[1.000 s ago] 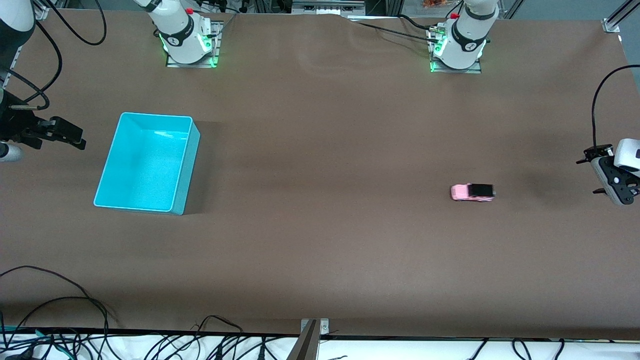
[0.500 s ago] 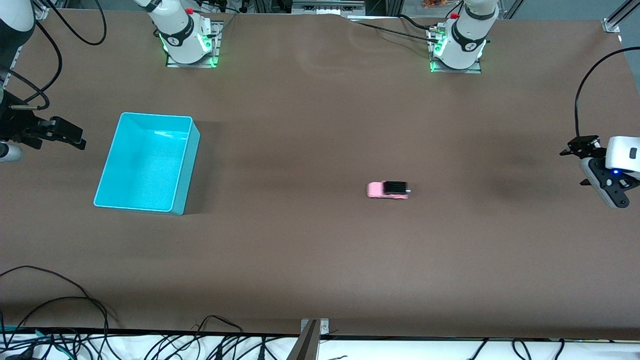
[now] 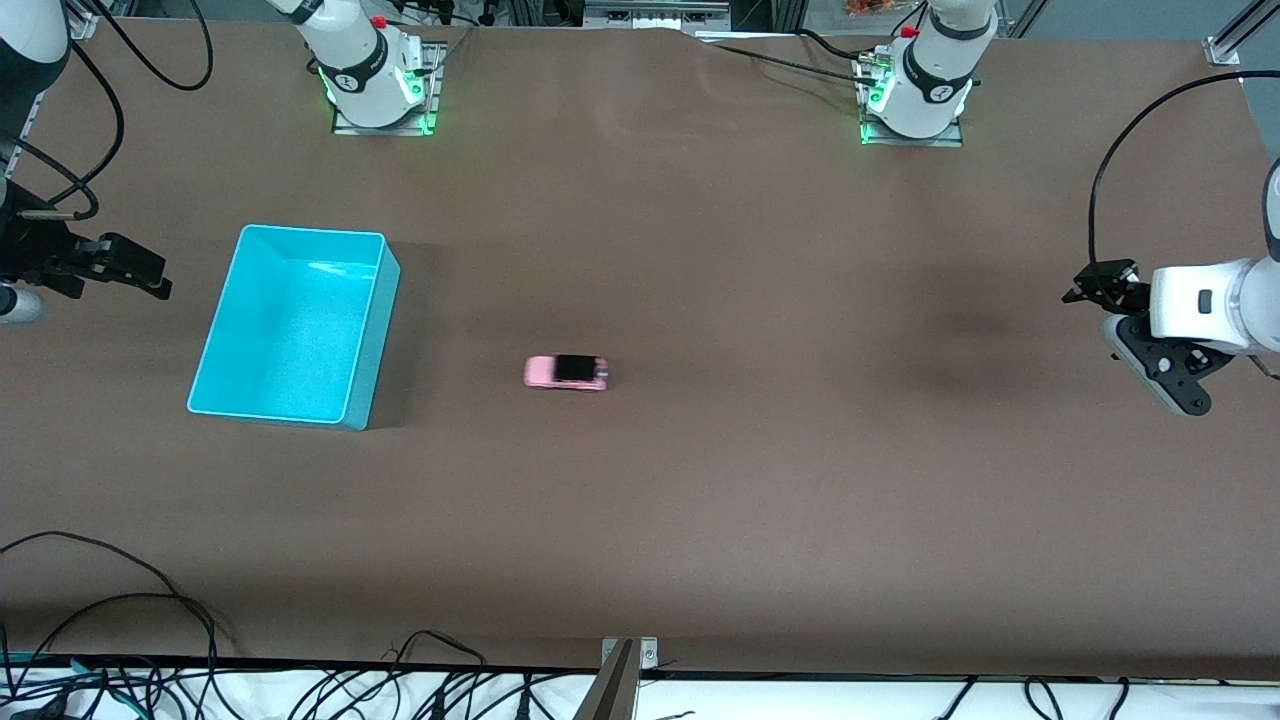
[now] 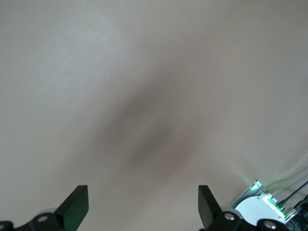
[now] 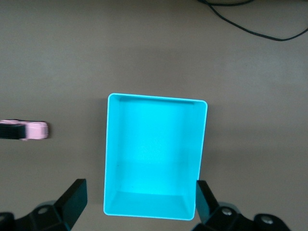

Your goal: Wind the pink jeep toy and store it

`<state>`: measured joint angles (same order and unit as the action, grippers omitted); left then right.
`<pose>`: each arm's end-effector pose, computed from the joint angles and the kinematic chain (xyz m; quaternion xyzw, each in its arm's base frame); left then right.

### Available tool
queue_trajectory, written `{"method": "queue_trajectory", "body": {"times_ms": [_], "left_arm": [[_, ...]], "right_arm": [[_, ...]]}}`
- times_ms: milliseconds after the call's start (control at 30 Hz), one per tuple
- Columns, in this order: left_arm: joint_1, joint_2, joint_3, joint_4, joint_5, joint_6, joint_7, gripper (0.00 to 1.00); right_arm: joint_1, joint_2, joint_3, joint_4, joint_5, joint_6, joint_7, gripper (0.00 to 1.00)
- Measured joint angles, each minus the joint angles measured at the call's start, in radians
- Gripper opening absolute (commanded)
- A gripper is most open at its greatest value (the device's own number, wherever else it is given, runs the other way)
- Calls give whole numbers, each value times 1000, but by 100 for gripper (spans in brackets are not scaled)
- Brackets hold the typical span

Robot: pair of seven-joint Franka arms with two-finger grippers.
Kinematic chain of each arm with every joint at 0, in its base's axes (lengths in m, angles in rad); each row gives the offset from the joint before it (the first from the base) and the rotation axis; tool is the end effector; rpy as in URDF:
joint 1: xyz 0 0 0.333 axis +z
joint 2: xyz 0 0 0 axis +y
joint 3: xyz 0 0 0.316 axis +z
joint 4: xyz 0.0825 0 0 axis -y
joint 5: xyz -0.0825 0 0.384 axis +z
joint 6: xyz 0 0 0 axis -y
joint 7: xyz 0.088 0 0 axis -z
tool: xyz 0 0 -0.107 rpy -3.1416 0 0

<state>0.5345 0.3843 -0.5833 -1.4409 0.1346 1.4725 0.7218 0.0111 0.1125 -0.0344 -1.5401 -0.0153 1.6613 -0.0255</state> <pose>0.6260 0.0375 0.4789 0.9157 -0.3730 -0.1237 0.0837 0.5957 -0.0143 0.5824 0.9999 0.0019 0.0041 0.0097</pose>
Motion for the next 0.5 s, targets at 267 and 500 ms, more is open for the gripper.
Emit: {"method": "queue_trajectory", "body": {"times_ms": [267,500], "left_arm": [[0,-1,-61,15,0,-26,-148,100],[1,-1,-83,17,0,-29,-213,100]], "right_arm": [[0,0,0,0,0,0,0,100],[1,0,0,0,0,0,0,100]]}}
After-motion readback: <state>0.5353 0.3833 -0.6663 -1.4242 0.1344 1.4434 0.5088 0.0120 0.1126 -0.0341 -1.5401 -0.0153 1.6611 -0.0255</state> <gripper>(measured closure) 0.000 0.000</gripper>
